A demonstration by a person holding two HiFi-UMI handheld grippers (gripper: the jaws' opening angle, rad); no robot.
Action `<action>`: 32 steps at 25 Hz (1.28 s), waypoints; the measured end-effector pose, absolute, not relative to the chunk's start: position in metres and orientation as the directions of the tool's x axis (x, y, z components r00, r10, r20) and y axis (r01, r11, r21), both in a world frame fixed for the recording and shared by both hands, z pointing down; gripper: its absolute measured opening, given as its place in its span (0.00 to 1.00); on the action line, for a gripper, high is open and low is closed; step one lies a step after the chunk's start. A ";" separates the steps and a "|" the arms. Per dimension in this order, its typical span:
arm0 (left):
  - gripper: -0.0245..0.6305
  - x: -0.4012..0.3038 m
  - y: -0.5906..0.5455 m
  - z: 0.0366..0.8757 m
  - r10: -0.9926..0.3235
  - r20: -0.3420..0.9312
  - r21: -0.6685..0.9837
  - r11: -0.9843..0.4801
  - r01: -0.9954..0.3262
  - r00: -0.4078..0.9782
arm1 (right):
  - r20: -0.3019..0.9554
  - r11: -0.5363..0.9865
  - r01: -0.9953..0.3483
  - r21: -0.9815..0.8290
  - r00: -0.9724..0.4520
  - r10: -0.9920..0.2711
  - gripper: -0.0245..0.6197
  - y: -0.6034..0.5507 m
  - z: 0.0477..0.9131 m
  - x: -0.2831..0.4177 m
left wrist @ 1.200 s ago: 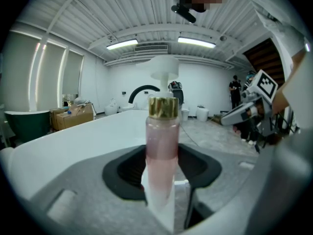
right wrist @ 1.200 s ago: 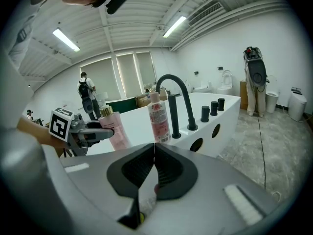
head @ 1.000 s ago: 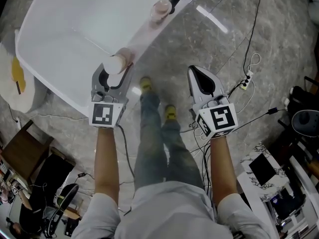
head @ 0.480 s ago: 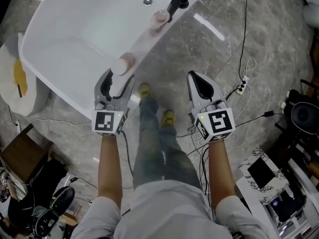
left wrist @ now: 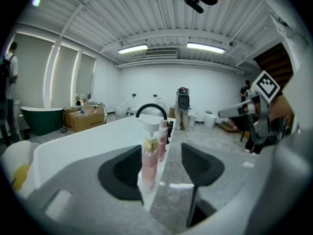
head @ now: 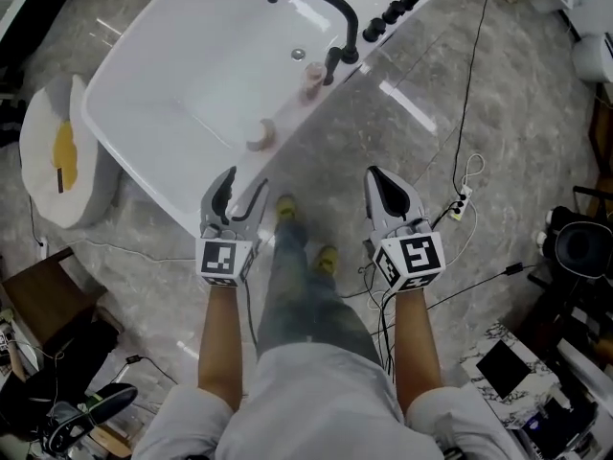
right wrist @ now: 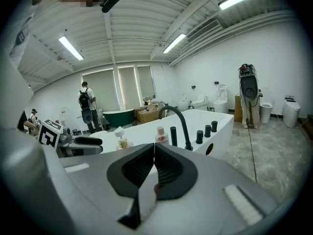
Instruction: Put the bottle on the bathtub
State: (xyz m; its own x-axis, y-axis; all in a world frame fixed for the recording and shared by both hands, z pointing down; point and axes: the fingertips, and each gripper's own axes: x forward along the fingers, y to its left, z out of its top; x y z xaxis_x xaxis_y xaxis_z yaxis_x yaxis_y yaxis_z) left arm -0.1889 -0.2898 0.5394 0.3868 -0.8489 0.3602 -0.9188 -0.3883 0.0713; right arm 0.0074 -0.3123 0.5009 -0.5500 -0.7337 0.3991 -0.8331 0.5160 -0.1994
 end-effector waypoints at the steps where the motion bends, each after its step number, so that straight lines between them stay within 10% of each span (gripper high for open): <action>1: 0.42 -0.188 -0.284 0.529 -0.857 0.354 0.069 -0.377 -0.924 0.376 | 0.396 0.516 -0.833 -0.201 -0.551 -0.735 0.04 -0.304 0.493 0.010; 32: 0.03 -0.162 -0.101 0.294 -0.975 0.129 -0.028 -0.189 -0.982 0.184 | 0.179 0.554 -0.825 -0.117 -0.566 -0.805 0.04 -0.131 0.306 0.093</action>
